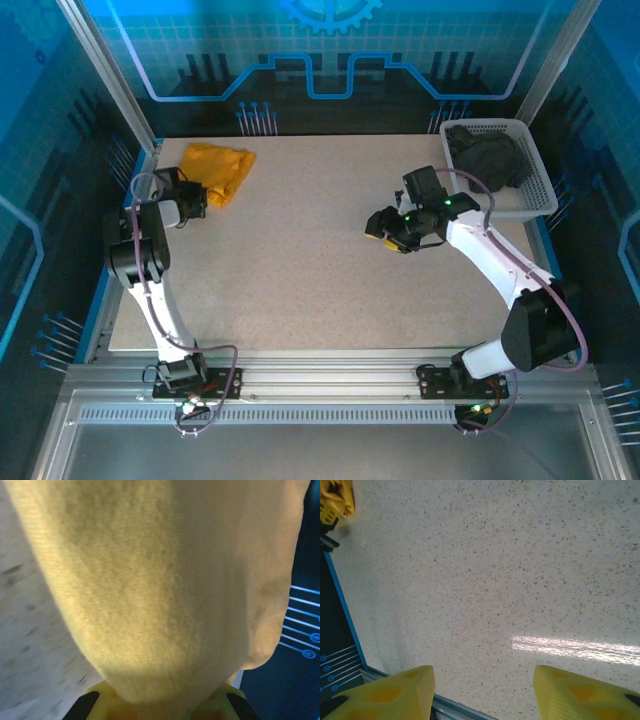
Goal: Fold and stack the t-shirts
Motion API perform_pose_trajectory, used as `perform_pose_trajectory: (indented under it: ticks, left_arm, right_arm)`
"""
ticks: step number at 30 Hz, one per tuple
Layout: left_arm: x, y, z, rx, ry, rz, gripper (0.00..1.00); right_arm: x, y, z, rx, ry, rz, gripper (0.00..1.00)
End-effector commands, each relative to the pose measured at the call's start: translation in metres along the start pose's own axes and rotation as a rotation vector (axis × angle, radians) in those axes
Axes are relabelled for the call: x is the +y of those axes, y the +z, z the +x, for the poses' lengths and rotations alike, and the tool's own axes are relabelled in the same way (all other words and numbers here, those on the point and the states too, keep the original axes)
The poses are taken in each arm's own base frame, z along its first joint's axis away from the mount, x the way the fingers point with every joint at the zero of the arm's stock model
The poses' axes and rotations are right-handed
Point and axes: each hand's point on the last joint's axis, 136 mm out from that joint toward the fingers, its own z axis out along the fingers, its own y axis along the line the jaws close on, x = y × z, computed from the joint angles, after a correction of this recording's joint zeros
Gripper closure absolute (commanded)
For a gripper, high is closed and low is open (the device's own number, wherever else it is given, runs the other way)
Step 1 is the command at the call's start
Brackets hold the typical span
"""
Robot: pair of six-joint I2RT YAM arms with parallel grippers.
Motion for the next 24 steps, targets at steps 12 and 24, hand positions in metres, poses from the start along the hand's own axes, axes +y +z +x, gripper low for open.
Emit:
perform_pose_trajectory:
  ticks: [12,24]
  left_arm:
    - [-0.04,0.01,0.034,0.028,-0.079,0.129,1.0]
    - [-0.041,-0.13,0.074,0.076,0.311,0.011,0.01]
  right_arm:
    - [0.094,-0.035,-0.028,-0.295,-0.171,-0.333,0.41]
    - [0.046,-0.087,-0.034,-0.466,-0.102,-0.22,0.0]
